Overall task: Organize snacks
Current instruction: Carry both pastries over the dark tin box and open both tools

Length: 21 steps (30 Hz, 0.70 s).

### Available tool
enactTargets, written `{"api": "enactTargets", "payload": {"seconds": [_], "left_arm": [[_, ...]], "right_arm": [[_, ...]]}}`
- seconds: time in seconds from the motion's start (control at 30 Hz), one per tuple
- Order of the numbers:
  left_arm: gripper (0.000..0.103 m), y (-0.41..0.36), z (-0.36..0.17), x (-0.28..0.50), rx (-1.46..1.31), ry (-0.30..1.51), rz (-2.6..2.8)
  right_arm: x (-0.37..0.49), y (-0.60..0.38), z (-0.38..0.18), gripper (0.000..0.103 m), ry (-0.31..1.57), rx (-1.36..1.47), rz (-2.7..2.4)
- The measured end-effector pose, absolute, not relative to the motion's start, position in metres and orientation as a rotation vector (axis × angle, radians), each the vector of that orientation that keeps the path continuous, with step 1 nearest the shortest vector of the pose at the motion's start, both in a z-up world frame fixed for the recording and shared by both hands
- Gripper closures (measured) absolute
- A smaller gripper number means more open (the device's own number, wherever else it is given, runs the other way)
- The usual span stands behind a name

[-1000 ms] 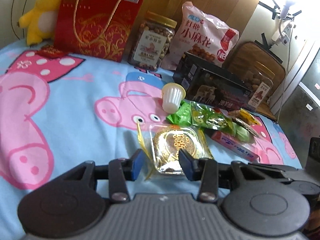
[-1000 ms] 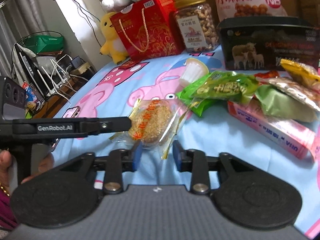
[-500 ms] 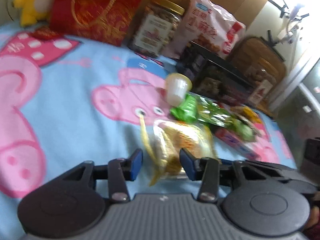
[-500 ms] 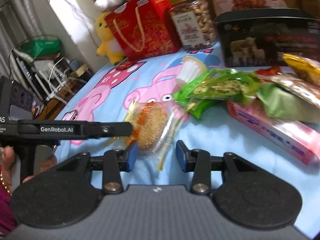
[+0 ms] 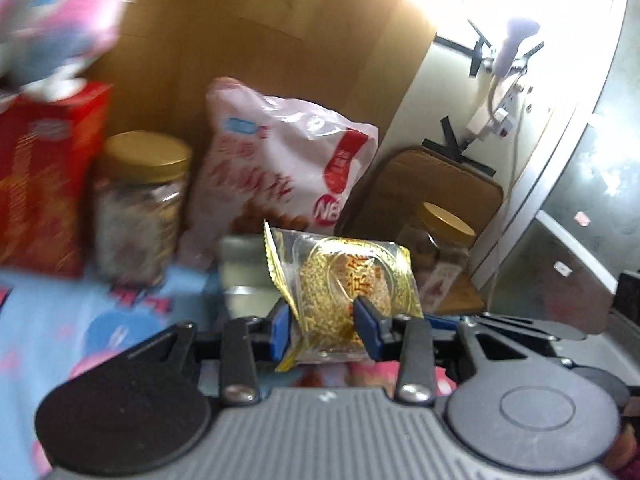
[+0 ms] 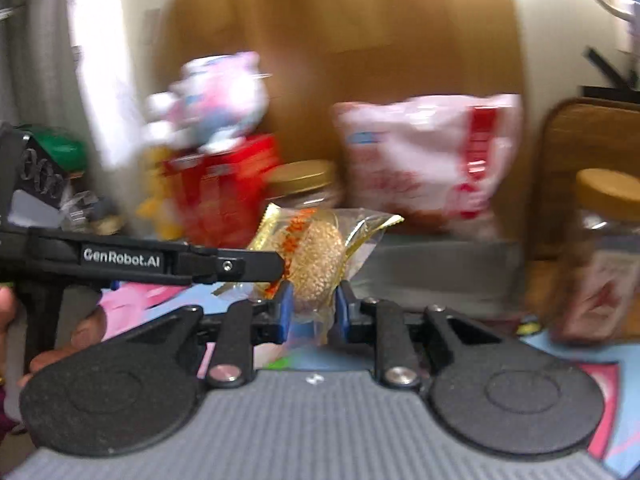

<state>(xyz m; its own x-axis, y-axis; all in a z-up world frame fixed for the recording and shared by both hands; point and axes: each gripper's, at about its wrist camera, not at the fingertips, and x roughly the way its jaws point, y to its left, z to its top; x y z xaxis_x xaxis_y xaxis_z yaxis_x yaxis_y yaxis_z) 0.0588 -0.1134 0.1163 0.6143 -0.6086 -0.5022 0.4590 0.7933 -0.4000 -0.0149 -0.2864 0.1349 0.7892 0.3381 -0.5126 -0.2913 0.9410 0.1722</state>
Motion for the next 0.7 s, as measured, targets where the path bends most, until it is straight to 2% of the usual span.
{"api": "enactTargets", "payload": {"seconds": [0.17, 0.33, 0.43, 0.53, 0.7], "left_arm": [[0.068, -0.16, 0.086, 0.111, -0.237, 0.745, -0.579], [0.07, -0.166, 0.063, 0.131, -0.215, 0.808, -0.537], [0.065, -0.169, 0.064, 0.131, -0.179, 0.786, -0.508], [0.063, -0.155, 0.074, 0.121, -0.204, 0.77, -0.528], [0.059, -0.113, 0.085, 0.069, -0.285, 0.727, -0.628]], "right_arm": [[0.031, -0.317, 0.116, 0.078, 0.654, 0.105, 0.241], [0.048, -0.325, 0.1, 0.079, 0.697, 0.146, 0.252], [0.048, -0.324, 0.097, 0.075, 0.679, 0.15, 0.258], [0.032, -0.331, 0.105, 0.074, 0.633, 0.165, 0.235], [-0.02, -0.343, 0.104, 0.074, 0.567, 0.307, 0.271]]}}
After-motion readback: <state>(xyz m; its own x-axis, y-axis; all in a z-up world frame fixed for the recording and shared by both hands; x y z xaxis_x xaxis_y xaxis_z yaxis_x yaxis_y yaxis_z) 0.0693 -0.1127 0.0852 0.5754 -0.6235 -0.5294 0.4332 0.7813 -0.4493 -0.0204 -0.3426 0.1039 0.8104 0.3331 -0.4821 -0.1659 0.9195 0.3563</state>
